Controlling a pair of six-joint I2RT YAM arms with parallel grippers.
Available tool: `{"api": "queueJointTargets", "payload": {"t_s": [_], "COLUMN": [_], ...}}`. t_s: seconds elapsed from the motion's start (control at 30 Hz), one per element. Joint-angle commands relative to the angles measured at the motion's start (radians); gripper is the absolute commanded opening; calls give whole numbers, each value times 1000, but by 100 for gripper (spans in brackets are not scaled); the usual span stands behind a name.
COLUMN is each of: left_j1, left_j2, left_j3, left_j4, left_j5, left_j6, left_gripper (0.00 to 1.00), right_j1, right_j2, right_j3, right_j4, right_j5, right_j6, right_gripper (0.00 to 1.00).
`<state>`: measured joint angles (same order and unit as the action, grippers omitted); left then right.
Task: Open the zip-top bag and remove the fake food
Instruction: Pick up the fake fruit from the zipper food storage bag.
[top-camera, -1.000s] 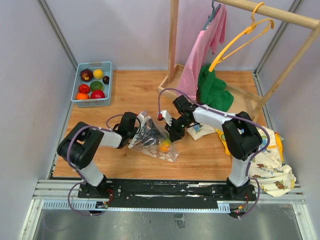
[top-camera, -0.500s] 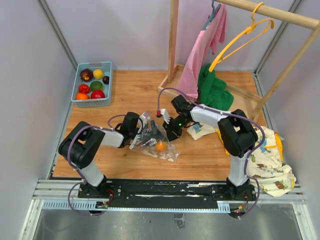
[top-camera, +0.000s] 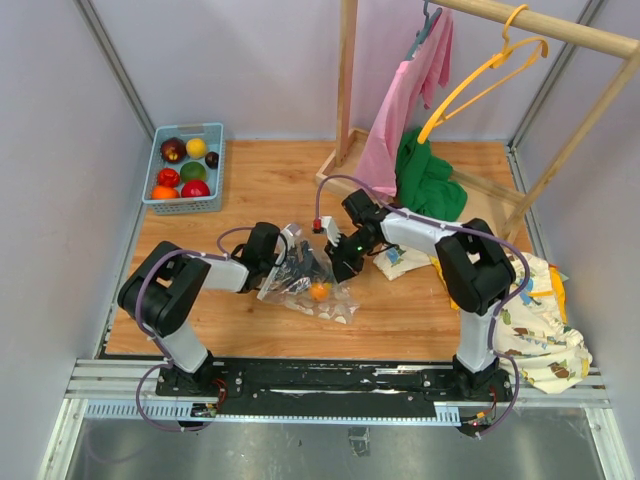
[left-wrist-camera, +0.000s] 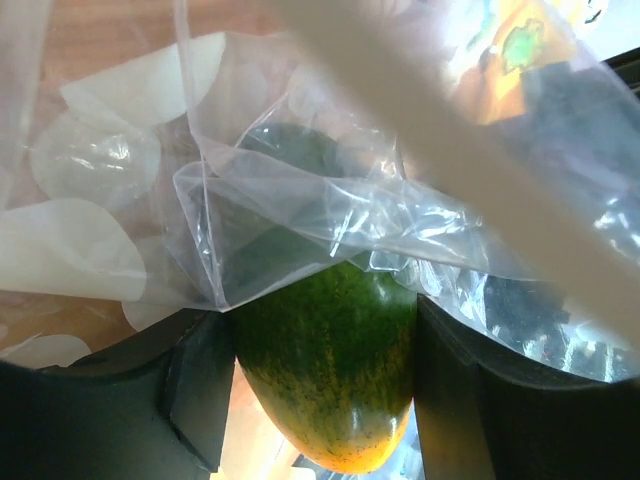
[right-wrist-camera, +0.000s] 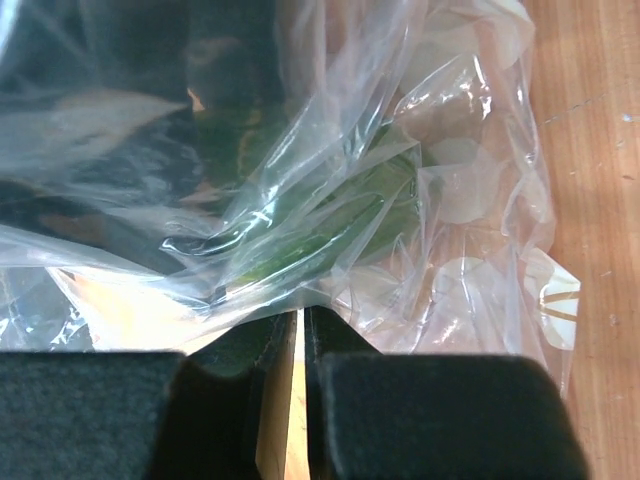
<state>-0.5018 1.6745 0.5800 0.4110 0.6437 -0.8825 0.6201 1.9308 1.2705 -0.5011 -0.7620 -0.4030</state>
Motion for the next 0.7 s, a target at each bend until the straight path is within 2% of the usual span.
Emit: {"api": "queueJointTargets", "payload": {"t_s": [0.0,0.07,0.27,0.53,0.67], "left_j1": [-1,7,26,40,39], "left_j2": [-21,-32,-51,-54,-61], "left_j3": [8,1,-18,-41,-46], "left_j4": [-59,-60,-46,36,77], "left_j5": [-28,-26,-19,-19,-25], "left_j6": [48,49,39,-28,-63], "left_gripper": [28,22,15,11,9], "right_j1": [6,-6,-54,-62,-41], "right_j2": [-73,-105,-214,-345,-335], "right_j3": [-2,-17,-70,-157,-181], "right_j4": [12,11,-1,-54,-30], "right_j5": [29,37,-8,-291,-234], "right_j6": [-59,-88,-166,-319,-305], "right_gripper": [12,17,35,60,69]}}
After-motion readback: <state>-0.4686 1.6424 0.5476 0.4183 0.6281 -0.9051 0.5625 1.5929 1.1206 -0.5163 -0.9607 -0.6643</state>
